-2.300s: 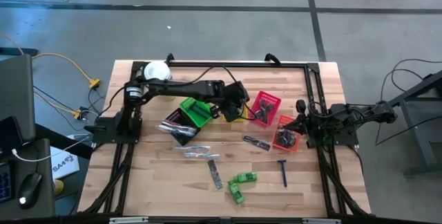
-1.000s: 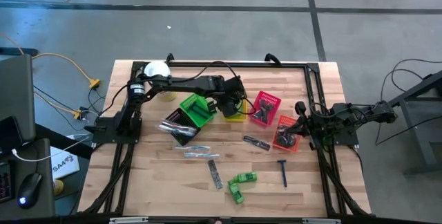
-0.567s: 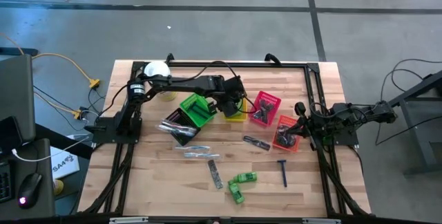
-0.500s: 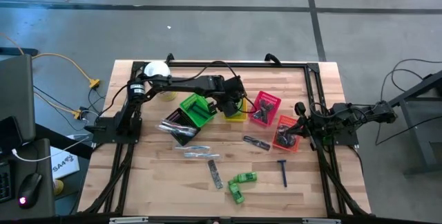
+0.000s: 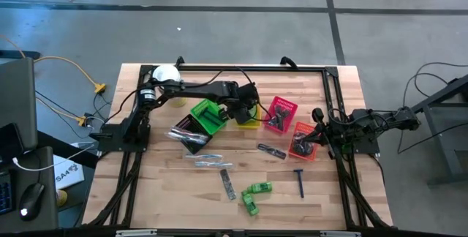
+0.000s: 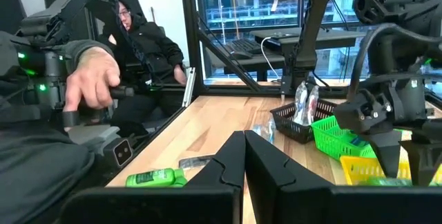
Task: Pick & Place Travel size toiletries
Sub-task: Put the left green bottle shampoo into the yellow bin, then put the blue shaver into the green bin
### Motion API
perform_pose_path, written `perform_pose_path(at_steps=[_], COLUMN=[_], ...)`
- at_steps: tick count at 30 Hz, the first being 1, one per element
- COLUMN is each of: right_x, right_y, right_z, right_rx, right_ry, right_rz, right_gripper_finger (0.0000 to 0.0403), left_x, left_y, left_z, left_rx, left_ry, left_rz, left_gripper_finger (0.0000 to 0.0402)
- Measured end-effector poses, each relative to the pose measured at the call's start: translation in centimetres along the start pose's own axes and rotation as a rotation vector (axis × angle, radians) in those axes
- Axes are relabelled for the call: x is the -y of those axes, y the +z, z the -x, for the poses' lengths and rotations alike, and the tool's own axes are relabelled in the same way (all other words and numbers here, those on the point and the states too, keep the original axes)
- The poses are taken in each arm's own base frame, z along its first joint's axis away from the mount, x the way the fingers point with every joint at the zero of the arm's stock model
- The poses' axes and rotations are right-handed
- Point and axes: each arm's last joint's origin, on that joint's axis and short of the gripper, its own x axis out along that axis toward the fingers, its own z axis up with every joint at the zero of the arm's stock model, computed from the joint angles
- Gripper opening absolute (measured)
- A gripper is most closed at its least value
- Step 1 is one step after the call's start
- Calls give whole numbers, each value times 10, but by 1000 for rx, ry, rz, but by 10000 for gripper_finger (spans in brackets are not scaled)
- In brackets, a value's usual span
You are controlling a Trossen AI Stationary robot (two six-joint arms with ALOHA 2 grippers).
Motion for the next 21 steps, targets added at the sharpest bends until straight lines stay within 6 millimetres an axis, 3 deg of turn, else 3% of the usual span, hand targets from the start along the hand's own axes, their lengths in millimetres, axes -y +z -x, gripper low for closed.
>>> perform_pose_path(at_steps=[7,10,16,21], right_x=[0,0,0,0], right_y=[0,0,0,0], right_z=[0,0,0,0], right_rx=[0,0,0,1], right_ry=[3,3,3,2], right_rz=[5,7,26,59], right_gripper_finger=[2,2,2,2], left_x=[-2,-3,1,14], left_y=[1,10,39,56], left_z=[-1,12,54,126], left_rx=[-90,-192,-371,-279], left_ry=[39,91,193,265], left_rz=[-2,-20,-38,85], left_gripper_finger=[258,268,269,269])
